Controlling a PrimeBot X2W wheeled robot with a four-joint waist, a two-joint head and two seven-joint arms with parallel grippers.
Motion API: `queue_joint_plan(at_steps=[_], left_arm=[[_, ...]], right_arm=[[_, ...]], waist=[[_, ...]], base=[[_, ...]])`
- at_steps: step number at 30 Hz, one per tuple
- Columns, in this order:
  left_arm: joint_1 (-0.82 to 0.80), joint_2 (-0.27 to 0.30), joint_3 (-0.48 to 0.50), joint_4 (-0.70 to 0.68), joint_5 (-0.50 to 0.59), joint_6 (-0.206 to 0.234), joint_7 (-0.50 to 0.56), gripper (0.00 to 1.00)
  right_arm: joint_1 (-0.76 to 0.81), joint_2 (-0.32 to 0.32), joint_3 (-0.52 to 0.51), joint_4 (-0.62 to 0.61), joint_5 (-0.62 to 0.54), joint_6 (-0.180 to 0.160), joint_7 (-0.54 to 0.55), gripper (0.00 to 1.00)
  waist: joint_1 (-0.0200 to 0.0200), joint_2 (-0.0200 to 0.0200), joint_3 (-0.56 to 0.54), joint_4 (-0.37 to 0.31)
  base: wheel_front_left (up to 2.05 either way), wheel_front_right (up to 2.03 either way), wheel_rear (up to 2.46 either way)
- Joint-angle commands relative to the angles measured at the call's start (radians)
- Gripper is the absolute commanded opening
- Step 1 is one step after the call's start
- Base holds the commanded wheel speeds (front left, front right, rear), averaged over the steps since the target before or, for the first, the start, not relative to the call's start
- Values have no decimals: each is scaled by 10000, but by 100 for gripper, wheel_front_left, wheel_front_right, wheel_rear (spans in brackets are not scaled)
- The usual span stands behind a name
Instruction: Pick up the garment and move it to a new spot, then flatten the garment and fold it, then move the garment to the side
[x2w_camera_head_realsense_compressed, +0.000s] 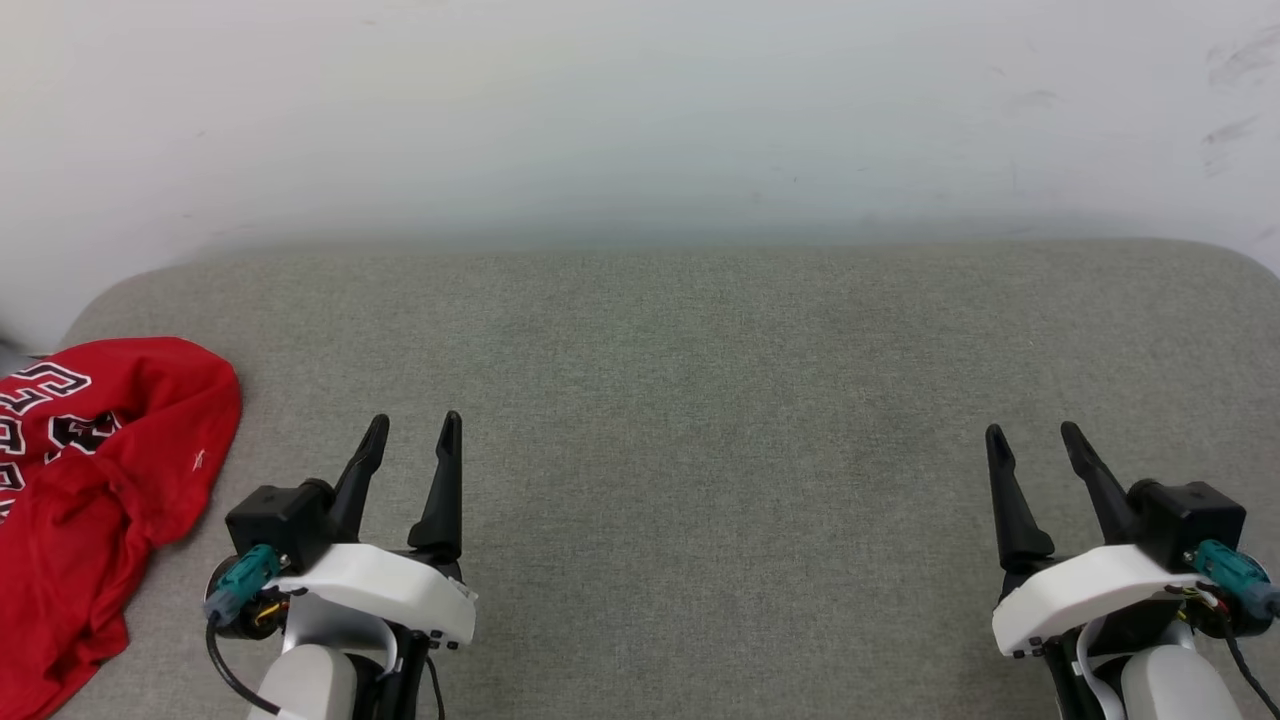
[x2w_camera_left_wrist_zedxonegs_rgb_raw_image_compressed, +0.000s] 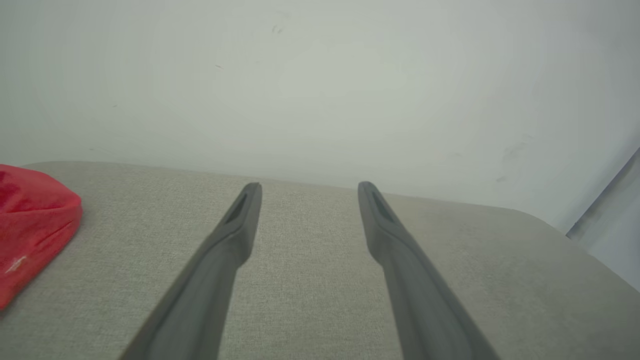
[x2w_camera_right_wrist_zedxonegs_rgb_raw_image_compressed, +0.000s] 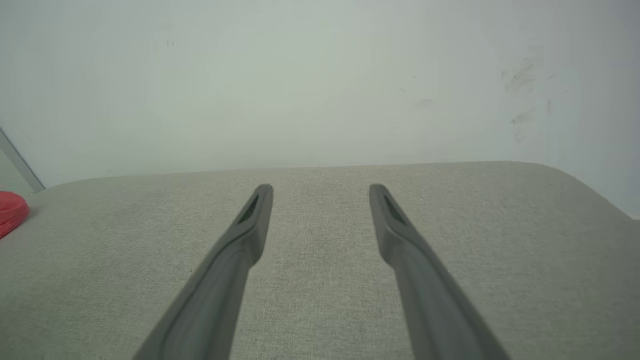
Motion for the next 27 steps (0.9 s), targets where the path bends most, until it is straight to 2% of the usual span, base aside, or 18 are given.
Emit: queue_joint_plan(at_steps=[1, 14, 27], left_arm=[[-177, -3, -14, 23, 266, 41, -94, 100], [-275, -62, -52, 332, 1301, 95, -378, 100], [-278, -120, 116, 562, 2079, 120, -619, 100]], right_arm=[[-218, 13, 31, -41, -327, -3, -53, 100], [-248, 24, 78, 77, -1354, -3, -244, 100], [-270, 27, 8, 101, -1701, -3, -485, 100]], waist=[[0, -1, -1, 14], [0, -1, 13, 25], [0, -1, 3, 128]], base=[[0, 0, 0], [0, 0, 0], [0, 0, 0]])
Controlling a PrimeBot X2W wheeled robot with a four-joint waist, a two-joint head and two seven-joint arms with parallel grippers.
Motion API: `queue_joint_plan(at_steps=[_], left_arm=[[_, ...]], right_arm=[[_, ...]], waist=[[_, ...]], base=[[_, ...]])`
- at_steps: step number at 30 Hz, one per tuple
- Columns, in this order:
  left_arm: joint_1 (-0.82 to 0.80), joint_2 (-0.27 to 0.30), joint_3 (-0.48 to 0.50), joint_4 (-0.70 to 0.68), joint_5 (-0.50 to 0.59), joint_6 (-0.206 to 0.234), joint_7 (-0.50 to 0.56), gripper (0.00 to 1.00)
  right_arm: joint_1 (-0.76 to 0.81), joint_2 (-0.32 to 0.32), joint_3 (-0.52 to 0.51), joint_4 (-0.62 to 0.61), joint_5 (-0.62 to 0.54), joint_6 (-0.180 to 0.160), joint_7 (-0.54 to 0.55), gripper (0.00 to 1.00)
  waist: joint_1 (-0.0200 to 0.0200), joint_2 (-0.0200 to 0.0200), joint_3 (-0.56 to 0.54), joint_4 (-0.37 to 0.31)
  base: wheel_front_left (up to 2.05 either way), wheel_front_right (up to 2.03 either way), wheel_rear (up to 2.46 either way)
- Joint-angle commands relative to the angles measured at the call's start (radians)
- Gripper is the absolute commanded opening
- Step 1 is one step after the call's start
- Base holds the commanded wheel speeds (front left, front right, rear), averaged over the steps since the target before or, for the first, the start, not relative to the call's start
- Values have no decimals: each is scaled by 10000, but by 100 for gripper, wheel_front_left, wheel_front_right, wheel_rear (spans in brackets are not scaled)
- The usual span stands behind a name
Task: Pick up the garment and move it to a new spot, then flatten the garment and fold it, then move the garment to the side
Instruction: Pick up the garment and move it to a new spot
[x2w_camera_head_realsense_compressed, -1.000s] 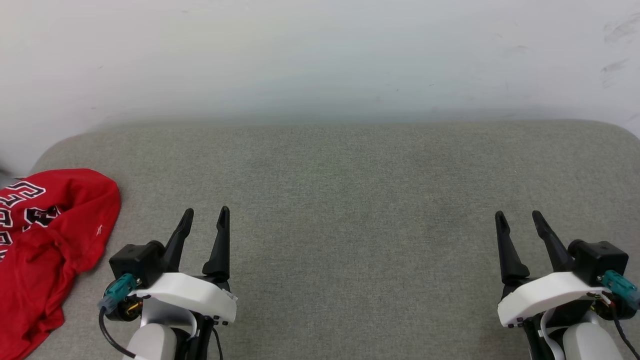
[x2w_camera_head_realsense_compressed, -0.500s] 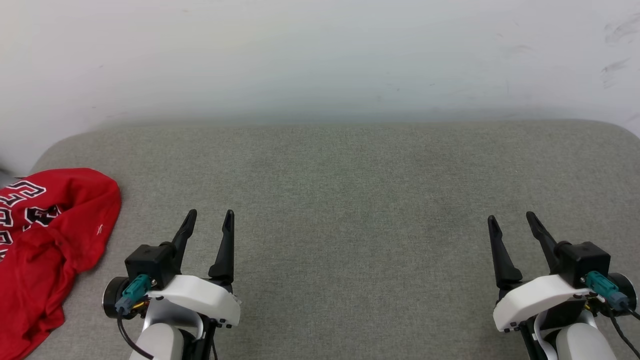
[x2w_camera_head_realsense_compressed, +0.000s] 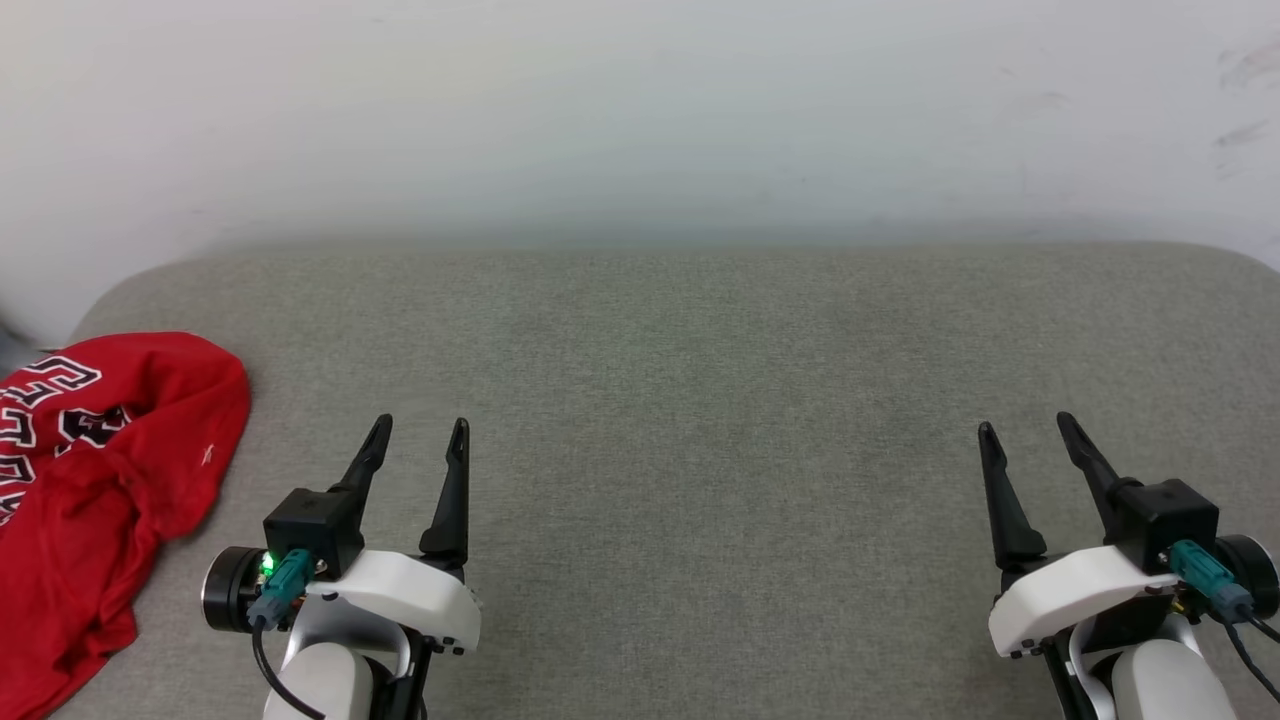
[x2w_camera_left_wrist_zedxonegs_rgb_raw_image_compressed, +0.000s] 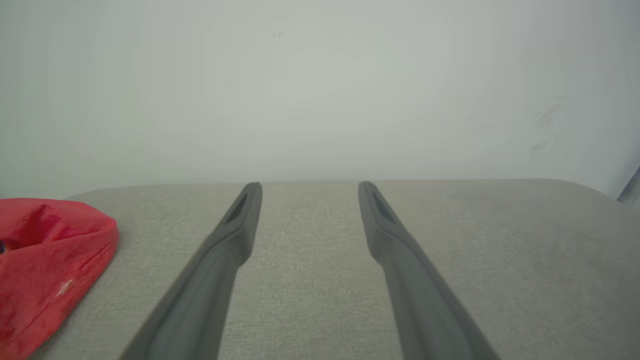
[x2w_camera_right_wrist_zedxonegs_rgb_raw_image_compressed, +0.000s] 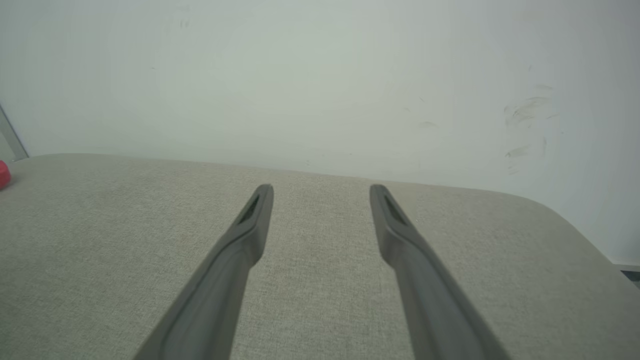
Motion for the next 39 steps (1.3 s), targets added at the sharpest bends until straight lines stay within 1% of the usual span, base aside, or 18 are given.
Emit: queue_joint_plan(at_steps=[1, 5, 9, 20, 26, 30, 34, 39], left_arm=[[-99, 3, 74, 30, 212, 66, -99, 100], [-146, -26, 192, 93, 362, 108, -177, 100], [-208, -54, 354, 124, 548, 157, -241, 100], [-169, -81, 772, 133, 539, 231, -238, 100], [-91, -92, 1014, 3, 576, 252, -238, 100], [-11, -84, 1210, -64, 592, 273, -238, 100], [51, -43, 1408, -121, 610, 251, -238, 100], [100, -36, 1678, -261, 651, 300, -238, 100]], right_arm=[[-148, 20, -62, -32, -48, -3, -92, 100], [-100, 21, -73, -131, 104, -5, -130, 100], [-80, 20, -13, -231, 9, -3, -169, 100], [60, 18, 282, -614, 607, -5, 43, 100], [158, 16, 369, -819, 643, -5, 130, 100], [155, 15, 459, -945, 762, -5, 149, 100], [189, 15, 503, -998, 801, -5, 172, 100], [100, 14, 560, -950, 866, -5, 168, 100]], waist=[[0, 0, -7, 72], [0, 0, -6, 341], [0, 0, 4, 769], [0, 0, 6, 2331], [0, 0, 65, 3217], [0, 0, 96, 3691], [0, 0, 104, 4057], [0, 0, 178, 4282]], base=[[0, 0, 0], [0, 0, 0], [0, 0, 0], [0, 0, 0], [0, 0, 0], [0, 0, 0], [0, 0, 0], [0, 0, 0]])
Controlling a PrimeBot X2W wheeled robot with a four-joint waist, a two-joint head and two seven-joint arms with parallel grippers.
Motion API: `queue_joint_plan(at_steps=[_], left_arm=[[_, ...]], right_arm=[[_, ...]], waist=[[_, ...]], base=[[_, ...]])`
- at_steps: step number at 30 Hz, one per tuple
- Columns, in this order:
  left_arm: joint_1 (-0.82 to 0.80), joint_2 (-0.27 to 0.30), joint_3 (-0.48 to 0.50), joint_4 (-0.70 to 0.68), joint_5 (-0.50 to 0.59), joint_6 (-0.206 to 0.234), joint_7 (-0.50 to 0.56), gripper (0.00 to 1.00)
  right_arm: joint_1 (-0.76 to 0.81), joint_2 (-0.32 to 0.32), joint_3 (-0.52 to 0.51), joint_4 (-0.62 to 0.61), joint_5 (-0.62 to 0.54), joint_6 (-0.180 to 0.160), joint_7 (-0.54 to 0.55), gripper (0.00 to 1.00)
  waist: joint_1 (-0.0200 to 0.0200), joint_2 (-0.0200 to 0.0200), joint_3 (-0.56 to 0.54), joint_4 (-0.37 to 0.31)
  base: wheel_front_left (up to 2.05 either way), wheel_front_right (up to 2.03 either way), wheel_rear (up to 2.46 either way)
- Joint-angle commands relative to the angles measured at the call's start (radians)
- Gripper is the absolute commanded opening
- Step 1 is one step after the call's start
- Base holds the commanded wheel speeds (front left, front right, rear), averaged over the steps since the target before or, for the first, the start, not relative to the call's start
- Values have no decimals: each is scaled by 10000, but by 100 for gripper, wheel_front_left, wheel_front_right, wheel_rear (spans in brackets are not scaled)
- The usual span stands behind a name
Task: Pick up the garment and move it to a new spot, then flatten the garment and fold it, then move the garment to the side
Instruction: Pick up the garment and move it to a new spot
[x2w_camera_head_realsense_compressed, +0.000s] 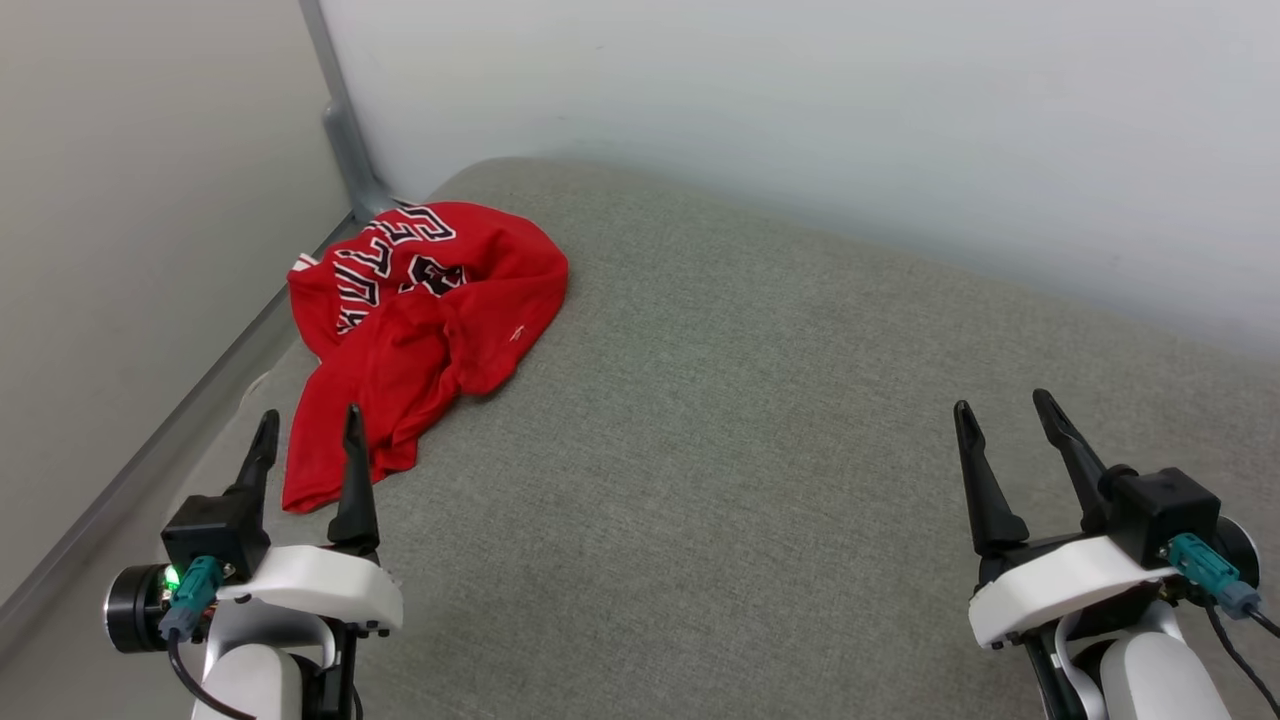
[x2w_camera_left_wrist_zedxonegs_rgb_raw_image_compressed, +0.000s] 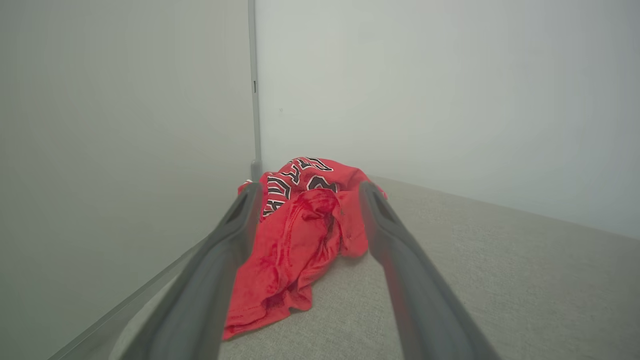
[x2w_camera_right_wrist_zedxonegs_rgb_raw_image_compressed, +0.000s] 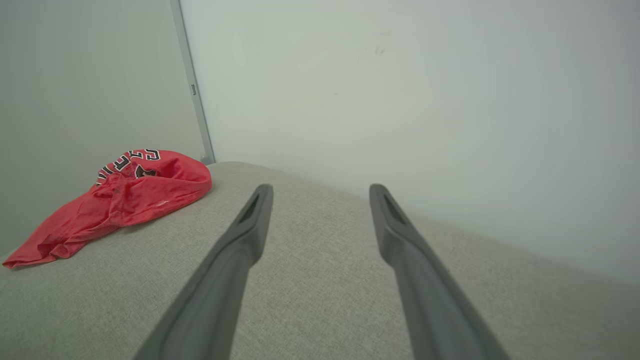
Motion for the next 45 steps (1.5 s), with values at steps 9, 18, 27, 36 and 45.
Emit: queue_joint_plan(at_steps=[9, 18, 27, 36, 45], left_arm=[[-834, 164, 449, 116, -216, -97, -27, 100], [-3524, 1113, 417, 1805, -1252, -384, 610, 100], [-6023, 2928, -679, 3458, -2959, -440, 3942, 100], [-7241, 4695, -1843, 5277, -4841, -439, 7769, 100], [-6814, 4565, -1896, 6717, -5484, -435, 8447, 0]], right_arm=[[-447, -1, 44, -278, -399, -7, 259, 100], [-1159, -1, -2, -1114, -1142, -7, 643, 100], [-2016, -1, 205, -1829, -1352, -7, 755, 100], [-2628, 1, 360, -2275, -1310, -7, 633, 100], [-2604, 1, 232, -2236, -1250, -7, 603, 100]], waist=[[0, 0, 842, -114], [0, 0, 2430, -895], [0, 0, 4036, -1836], [0, 0, 5401, -2610], [0, 0, 5493, -2831]], base=[[0, 0, 0], [0, 0, 0], [0, 0, 0], [0, 0, 0], [0, 0, 0]])
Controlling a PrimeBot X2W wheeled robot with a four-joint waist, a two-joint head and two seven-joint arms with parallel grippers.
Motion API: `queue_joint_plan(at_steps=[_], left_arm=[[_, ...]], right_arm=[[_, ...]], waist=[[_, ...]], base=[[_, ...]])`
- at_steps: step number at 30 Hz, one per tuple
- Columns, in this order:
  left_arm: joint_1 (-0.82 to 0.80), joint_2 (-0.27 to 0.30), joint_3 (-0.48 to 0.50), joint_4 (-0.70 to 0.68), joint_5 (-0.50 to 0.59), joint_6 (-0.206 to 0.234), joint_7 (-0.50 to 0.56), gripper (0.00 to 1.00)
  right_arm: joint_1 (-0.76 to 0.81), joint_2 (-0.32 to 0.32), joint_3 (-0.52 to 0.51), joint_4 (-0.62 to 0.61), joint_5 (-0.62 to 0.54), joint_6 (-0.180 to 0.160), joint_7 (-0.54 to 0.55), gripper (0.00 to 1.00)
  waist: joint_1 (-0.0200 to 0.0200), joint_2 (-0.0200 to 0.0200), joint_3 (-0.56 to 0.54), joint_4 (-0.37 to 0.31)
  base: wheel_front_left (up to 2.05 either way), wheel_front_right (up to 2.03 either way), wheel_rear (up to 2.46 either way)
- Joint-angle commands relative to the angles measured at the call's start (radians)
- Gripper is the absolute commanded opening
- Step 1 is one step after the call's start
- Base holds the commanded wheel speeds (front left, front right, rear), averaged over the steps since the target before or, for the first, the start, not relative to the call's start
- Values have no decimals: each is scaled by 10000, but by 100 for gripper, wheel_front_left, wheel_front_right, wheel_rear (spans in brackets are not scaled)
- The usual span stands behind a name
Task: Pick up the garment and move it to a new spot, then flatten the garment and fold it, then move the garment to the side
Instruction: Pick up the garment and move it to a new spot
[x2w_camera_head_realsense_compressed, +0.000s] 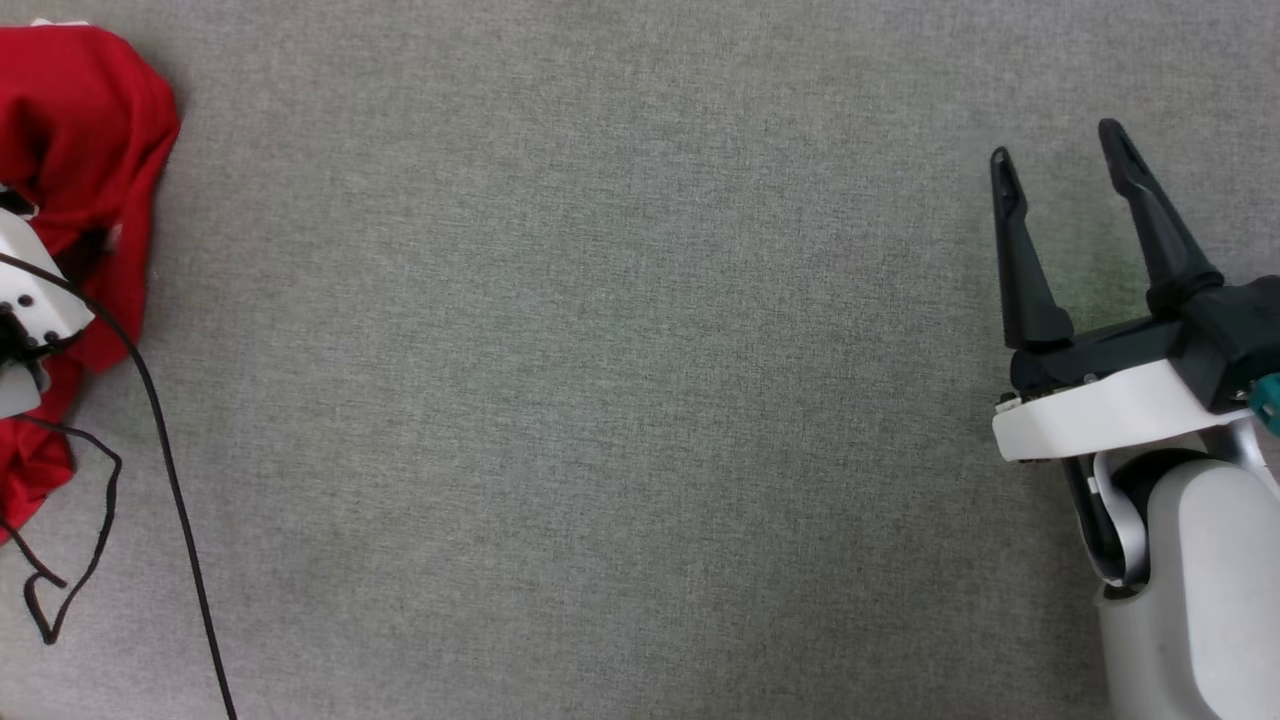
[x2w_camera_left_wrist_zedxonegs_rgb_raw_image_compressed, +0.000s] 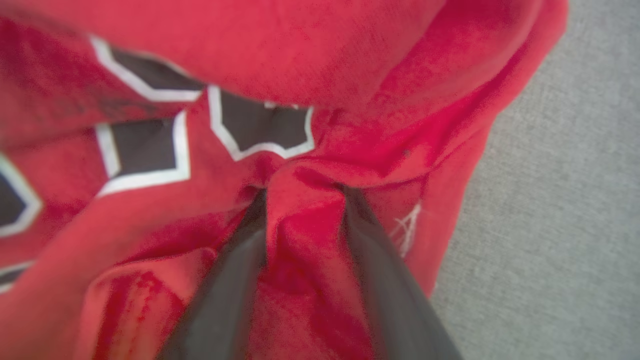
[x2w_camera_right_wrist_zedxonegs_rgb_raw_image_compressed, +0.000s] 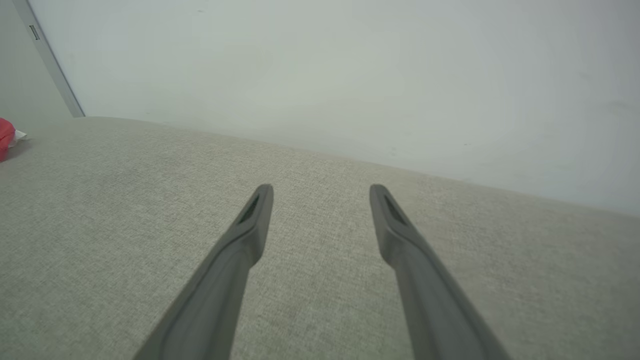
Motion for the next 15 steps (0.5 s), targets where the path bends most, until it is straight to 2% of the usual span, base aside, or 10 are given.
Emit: queue_joint_plan(at_steps=[1, 7, 10, 11, 15], left_arm=[[359, -367, -192, 410, 61, 19, -37, 0], [-67, -233, -161, 362, 379, 243, -1764, 0], [-240, -201, -204, 236, 671, 367, -3042, 0], [-322, -330, -173, 190, 833, 438, -4226, 0], [-514, -483, -239, 38, 1060, 489, -5778, 0]], right_arm=[[-56, 1, -65, -39, 2, -7, 2, 100], [176, 1, -173, -79, 9, -7, 46, 100], [296, 1, -189, -43, 101, -7, 17, 100], [412, 1, -245, 29, 228, -7, -22, 100], [625, 1, -379, 155, 375, -7, -111, 100]], waist=[[-1, -1, -64, 31], [-1, -1, -614, 235], [-1, -1, -1001, 351], [-1, -1, -1431, 463], [-1, -1, -2053, 572]], base=[[0, 0, 0], [0, 0, 0], [0, 0, 0], [0, 0, 0], [0, 0, 0]])
